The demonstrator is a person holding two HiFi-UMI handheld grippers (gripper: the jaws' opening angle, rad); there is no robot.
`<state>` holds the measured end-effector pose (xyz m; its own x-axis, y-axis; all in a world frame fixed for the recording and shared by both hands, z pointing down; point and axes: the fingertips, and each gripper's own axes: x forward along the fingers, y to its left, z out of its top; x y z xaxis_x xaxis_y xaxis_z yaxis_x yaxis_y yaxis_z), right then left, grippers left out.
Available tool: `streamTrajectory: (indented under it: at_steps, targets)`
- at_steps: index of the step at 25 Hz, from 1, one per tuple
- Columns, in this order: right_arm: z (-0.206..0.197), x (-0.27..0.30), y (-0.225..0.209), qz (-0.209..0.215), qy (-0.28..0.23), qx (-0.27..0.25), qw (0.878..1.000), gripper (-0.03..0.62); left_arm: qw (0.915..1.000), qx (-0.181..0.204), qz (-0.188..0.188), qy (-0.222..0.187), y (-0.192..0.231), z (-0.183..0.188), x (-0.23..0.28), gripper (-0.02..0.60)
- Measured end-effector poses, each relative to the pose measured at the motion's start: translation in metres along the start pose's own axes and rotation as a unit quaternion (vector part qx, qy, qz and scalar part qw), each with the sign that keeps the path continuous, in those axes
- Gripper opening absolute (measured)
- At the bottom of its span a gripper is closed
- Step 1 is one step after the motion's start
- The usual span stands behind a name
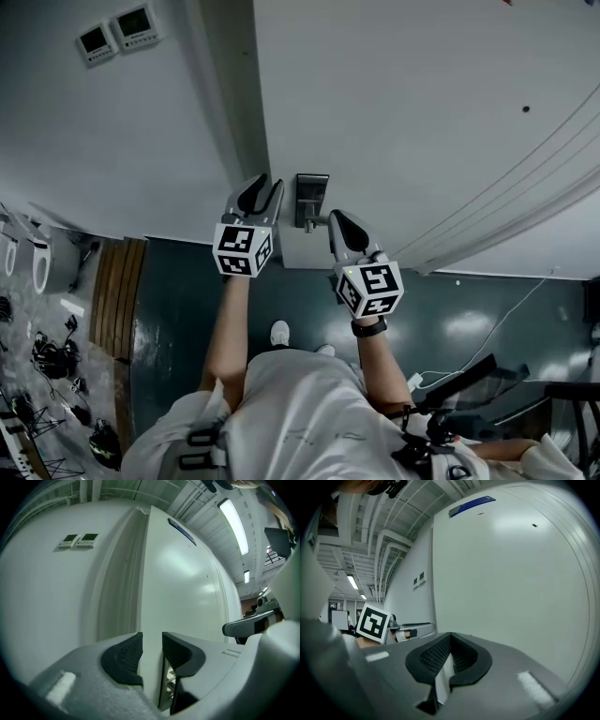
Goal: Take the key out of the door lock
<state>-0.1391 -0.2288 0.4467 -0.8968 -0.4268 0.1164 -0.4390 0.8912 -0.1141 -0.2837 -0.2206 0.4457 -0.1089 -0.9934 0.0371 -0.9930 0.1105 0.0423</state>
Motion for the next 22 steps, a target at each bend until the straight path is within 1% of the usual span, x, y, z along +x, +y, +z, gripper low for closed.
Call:
streamTrajectory:
  at_steps: [4,8,9,11,12,14,18,20,22]
  targets:
    - [-0.011,0.019,-0.004,-0.012,0.014,0.004,1.0,0.006,1.0,-0.009,-0.002,-0.001,0.026,-0.004,0.02,0.144]
    - [-0.036,0.023,-0.007,-0.022,0.037,0.03,0.999,0.006,0.9995,-0.019,-0.022,-0.013,0.028,-0.005,0.03,0.143]
    - [-0.044,0.024,-0.007,-0.021,0.042,0.04,0.998,0.006,0.9993,-0.019,-0.028,-0.015,0.027,-0.005,0.03,0.141]
    - [-0.062,0.024,-0.005,-0.007,0.035,0.067,0.997,0.006,0.9989,-0.016,-0.04,-0.019,0.025,-0.007,0.03,0.1]
    - [-0.073,0.024,-0.005,0.003,0.031,0.086,0.996,0.006,0.9986,-0.016,-0.045,-0.02,0.025,-0.009,0.03,0.1]
    - [-0.101,0.025,-0.009,0.011,0.036,0.134,0.99,0.006,0.9981,-0.018,-0.054,-0.023,0.025,-0.013,0.031,0.094]
    - [-0.162,0.029,-0.023,-0.005,0.081,0.22,0.972,0.006,0.9977,-0.013,-0.061,-0.025,0.026,-0.013,0.036,0.089]
    - [-0.184,0.03,-0.026,-0.008,0.098,0.239,0.966,0.006,0.9975,-0.014,-0.064,-0.026,0.026,-0.012,0.035,0.087]
    - [-0.2,0.031,-0.027,-0.007,0.111,0.244,0.963,0.006,0.9974,-0.013,-0.066,-0.025,0.026,-0.012,0.034,0.086]
